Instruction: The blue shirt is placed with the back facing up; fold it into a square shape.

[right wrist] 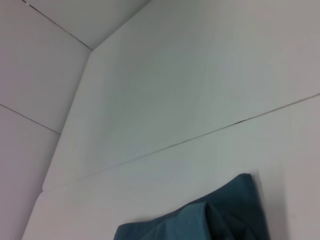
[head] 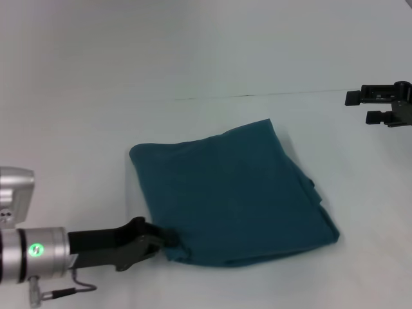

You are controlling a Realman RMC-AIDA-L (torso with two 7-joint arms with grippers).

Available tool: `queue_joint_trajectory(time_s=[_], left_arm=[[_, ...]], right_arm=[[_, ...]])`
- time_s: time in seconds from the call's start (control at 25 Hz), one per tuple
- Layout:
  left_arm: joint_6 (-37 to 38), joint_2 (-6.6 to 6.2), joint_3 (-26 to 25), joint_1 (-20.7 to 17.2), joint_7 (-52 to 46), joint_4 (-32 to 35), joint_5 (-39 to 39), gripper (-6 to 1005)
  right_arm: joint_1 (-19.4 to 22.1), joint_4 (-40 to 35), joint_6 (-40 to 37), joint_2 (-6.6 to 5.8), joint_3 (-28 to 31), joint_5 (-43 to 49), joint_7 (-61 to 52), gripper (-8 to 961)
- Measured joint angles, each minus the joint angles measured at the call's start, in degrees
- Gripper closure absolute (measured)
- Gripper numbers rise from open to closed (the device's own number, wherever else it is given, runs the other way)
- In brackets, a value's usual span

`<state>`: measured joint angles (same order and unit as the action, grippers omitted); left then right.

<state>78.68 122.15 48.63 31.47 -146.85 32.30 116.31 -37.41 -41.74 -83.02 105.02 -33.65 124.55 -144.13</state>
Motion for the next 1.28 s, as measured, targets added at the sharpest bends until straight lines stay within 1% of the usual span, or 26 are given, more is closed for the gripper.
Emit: queue_joint_trajectory(time_s=[0.08,0.28,0.48,0.64,0.72,0.84,1.0,1.12,1.2,1.28], left_arm=[[1.21,-0.19,-2.57,-0.57,0.21,0.25,2.26,958],[2.44,-0.41,-5.95,-1.89,0.20,1.32,5.36,957],[2.85,-1.01,-6.73,-2.55,0.64,1.43,5.56,953],[4.55,-1.62,-7.51,-1.83,1.53,1.25,7.37,949],[5.38,-1.71,-7.93,-1.69,1.49,1.65,8.54,947],[5.88,-1.70,-8.19,-1.93,1.53,2.37,8.76,868],[6.58,-1.97,-10.13,-2.40,1.45,3.23,9.89,762],[8.21,-2.35,-14.12,-3.60,1.34,4.78,11.75,669],[9.45,-2.35,-16.96,-4.86,1.33,6.59,12.00,603],[11.17,-2.14,-18.46,-5.96,1.57,8.29,11.24,536]], right_arm=[[0.00,0.00,-0.08,0.00,0.00,0.01,-0.01,36],[0.23,0.00,-0.12,-0.09,0.04,0.00,-0.01,35],[0.25,-0.01,-0.17,-0.16,0.14,-0.01,0.00,35],[0.23,-0.01,-0.25,-0.17,0.17,-0.02,0.11,35],[0.23,-0.01,-0.29,-0.17,0.17,-0.01,0.12,36],[0.24,-0.01,-0.31,-0.17,0.17,-0.01,0.19,36],[0.27,-0.01,-0.43,-0.17,0.17,-0.01,0.23,36],[0.21,-0.01,-0.48,-0.18,0.17,-0.02,0.22,35],[0.20,-0.01,-0.52,-0.21,0.17,-0.02,0.12,35],[0.24,-0.01,-0.67,-0.22,0.17,-0.01,0.03,35]])
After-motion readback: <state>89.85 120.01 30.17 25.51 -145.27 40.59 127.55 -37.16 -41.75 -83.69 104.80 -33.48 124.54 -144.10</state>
